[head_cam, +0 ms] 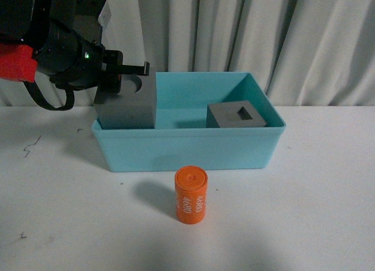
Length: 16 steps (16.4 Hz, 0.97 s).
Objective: Place gray and orange parts in blue box
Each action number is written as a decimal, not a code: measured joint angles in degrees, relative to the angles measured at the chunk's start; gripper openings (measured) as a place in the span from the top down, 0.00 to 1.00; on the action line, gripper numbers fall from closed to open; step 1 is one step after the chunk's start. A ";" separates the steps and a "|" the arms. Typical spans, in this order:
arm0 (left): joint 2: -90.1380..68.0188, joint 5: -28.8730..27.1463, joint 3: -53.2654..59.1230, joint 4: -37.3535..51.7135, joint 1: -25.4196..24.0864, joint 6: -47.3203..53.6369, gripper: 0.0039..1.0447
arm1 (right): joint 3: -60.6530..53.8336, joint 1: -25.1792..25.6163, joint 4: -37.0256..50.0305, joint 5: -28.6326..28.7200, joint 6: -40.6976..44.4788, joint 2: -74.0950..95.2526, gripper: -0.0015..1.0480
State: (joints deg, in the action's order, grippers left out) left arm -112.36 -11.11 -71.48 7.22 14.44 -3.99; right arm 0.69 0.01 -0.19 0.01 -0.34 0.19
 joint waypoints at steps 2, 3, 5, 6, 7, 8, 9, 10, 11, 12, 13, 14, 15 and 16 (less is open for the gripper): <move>0.00 0.17 0.48 0.26 -0.04 0.00 0.71 | 0.00 0.00 0.00 0.00 0.00 0.00 0.06; 0.00 0.22 0.61 0.59 -0.17 0.00 0.60 | 0.00 0.00 0.00 0.00 0.00 0.00 0.06; 0.17 0.26 1.11 0.74 -0.66 -0.04 0.39 | 0.00 0.00 0.00 0.00 0.00 0.00 0.06; 0.83 0.42 2.32 0.72 -0.92 -0.13 0.29 | 0.00 0.00 0.00 -0.02 0.00 0.00 0.06; 2.16 1.44 3.45 -0.42 -1.27 -0.98 0.19 | 0.00 0.00 0.00 0.00 0.00 0.00 0.06; 4.61 2.23 5.05 -0.52 -1.51 -2.32 0.08 | 0.00 0.00 0.00 -0.02 0.00 0.00 0.06; 8.20 3.48 6.95 -0.50 -1.64 -3.67 0.05 | 0.00 0.00 0.00 0.00 0.00 0.00 0.06; 12.85 5.29 9.05 -1.77 -1.86 -5.92 0.07 | 0.00 0.00 0.00 0.00 0.00 0.00 0.06; 18.23 7.54 11.76 -3.04 -1.90 -8.66 0.06 | 0.00 0.00 0.00 0.00 0.00 0.00 0.06; 30.73 12.63 19.15 -7.58 -1.25 -16.59 0.06 | 0.00 0.00 0.00 0.00 0.00 0.00 0.06; 48.02 14.53 32.17 -12.37 3.19 -27.67 0.06 | 0.00 0.00 0.00 0.00 0.00 0.00 0.06; 51.69 14.53 35.34 -12.09 4.13 -30.34 0.06 | 0.00 0.00 0.00 0.00 0.00 0.00 0.06; 55.49 13.53 38.49 -13.64 4.74 -33.53 0.06 | 0.00 0.00 0.00 -0.02 0.00 0.00 0.06; 57.72 11.69 41.07 -14.34 5.09 -35.56 0.06 | 0.00 0.00 0.00 -0.02 0.00 0.00 0.06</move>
State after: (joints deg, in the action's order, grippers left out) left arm -54.63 0.58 -30.41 -7.11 19.53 -39.55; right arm 0.69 0.01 -0.19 -0.01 -0.34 0.19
